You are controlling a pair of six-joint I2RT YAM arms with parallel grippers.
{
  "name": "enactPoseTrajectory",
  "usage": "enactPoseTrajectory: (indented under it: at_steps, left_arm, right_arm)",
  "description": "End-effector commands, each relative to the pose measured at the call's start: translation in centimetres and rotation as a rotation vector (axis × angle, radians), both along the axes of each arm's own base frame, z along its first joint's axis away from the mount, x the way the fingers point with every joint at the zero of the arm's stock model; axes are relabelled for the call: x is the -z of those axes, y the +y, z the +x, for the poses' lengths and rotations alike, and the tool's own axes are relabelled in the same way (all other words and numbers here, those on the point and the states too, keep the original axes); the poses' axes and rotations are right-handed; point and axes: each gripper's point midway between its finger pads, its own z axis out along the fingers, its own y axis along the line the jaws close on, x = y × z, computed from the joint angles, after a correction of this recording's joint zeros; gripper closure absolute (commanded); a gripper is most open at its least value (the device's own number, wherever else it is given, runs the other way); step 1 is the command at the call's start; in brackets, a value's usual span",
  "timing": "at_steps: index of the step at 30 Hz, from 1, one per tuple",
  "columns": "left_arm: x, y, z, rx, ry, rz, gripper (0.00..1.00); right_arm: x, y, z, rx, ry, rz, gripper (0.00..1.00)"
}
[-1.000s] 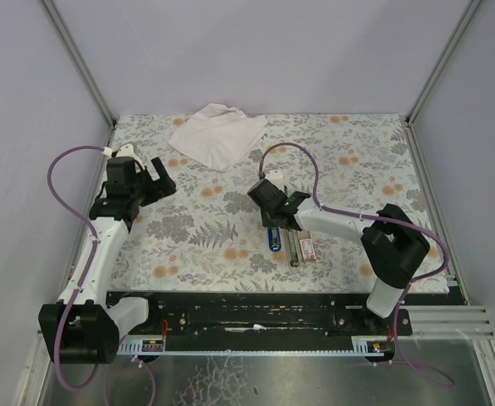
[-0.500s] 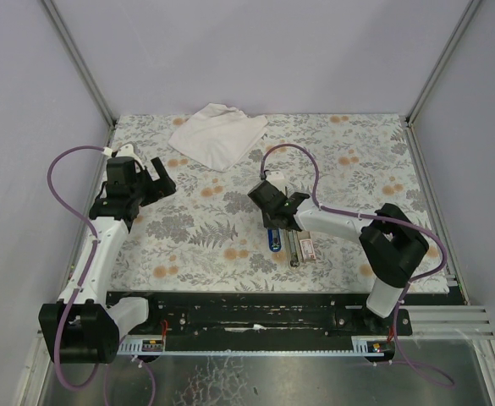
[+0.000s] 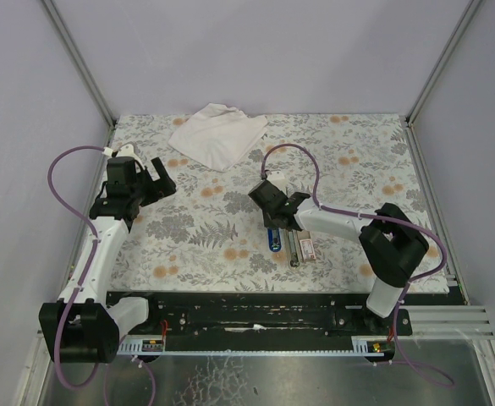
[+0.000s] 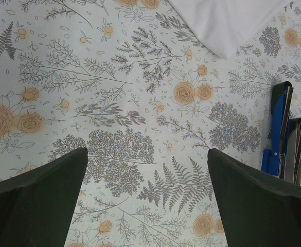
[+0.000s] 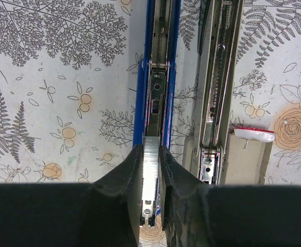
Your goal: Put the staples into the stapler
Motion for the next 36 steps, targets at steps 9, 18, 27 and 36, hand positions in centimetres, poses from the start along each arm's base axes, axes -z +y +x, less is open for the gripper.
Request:
enactPoseTrajectory:
  at_steps: [9,18,27,36]
  left_arm:
    - [0.1,0.1,0.2,0.004,-0.008,-0.002,0.0]
    - [0.1,0.1,0.2,0.006,-0.009,-0.003,0.0]
    - [0.1,0.2,0.3,-0.001,-0.009,0.001,0.0]
    - [-0.1,0.2,0.1,-0.001,-0.018,-0.001,0.0]
  right_arm:
    - [0.5,-0.3,0.7,0.033,-0.013,-0.003,0.81]
    - [0.9,-0.6,0.6,0.038,-0.004,-0.011,0.8]
    - [-1.4,-0.5,1.0,0.033,-0.033,-0.007,0.57]
    - [-4.4,0.4,3.2,-0.05,-0.083,0.009,0.48]
